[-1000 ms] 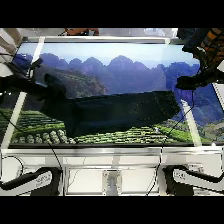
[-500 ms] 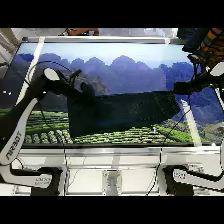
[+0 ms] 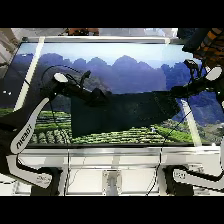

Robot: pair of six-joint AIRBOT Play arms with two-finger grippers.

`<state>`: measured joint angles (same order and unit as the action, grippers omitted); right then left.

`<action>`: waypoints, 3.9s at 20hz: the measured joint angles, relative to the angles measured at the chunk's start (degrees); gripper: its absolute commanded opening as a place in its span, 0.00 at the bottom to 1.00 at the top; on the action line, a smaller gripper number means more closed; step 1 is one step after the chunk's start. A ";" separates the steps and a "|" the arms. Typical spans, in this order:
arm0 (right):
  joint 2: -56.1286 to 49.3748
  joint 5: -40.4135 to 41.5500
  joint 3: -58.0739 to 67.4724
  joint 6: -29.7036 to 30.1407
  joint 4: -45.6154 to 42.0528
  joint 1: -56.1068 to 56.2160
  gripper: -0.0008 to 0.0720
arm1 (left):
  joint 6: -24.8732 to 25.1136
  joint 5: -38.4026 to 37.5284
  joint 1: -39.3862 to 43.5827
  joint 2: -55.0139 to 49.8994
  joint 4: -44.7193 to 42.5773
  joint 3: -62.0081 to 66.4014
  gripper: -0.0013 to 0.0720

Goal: Fold the clothes and pants, and hang the long-sleeved shirts on hangers.

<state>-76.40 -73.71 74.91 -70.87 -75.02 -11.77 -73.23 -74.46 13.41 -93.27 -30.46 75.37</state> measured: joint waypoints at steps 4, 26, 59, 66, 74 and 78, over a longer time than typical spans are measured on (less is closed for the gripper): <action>0.00 -0.39 -0.13 0.00 0.02 0.00 0.27 | 1.46 0.04 0.81 -0.17 1.79 0.00 0.68; 17.03 -1.62 -8.57 -0.35 -4.33 -9.44 0.03 | -1.95 0.94 -24.65 15.63 -28.17 -21.03 0.71; 22.56 -1.68 -16.35 -1.07 -4.33 -12.11 0.03 | 4.37 -1.16 -23.34 9.18 -21.49 -15.72 0.06; 22.58 -0.11 -16.35 -1.05 -4.31 -12.11 0.03 | -6.36 -20.68 -32.26 18.78 -39.39 4.55 0.06; 22.56 3.32 -16.35 -1.01 -4.31 -12.11 0.03 | -13.68 -26.67 -21.62 19.56 -42.25 14.38 0.06; 22.56 4.24 -16.35 -1.01 -4.31 -12.11 0.03 | -16.98 -26.67 -11.74 14.91 -42.49 15.08 0.06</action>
<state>-53.84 -69.47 58.57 -71.88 -79.33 -23.88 -90.21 -101.12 1.67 -78.37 -72.95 90.45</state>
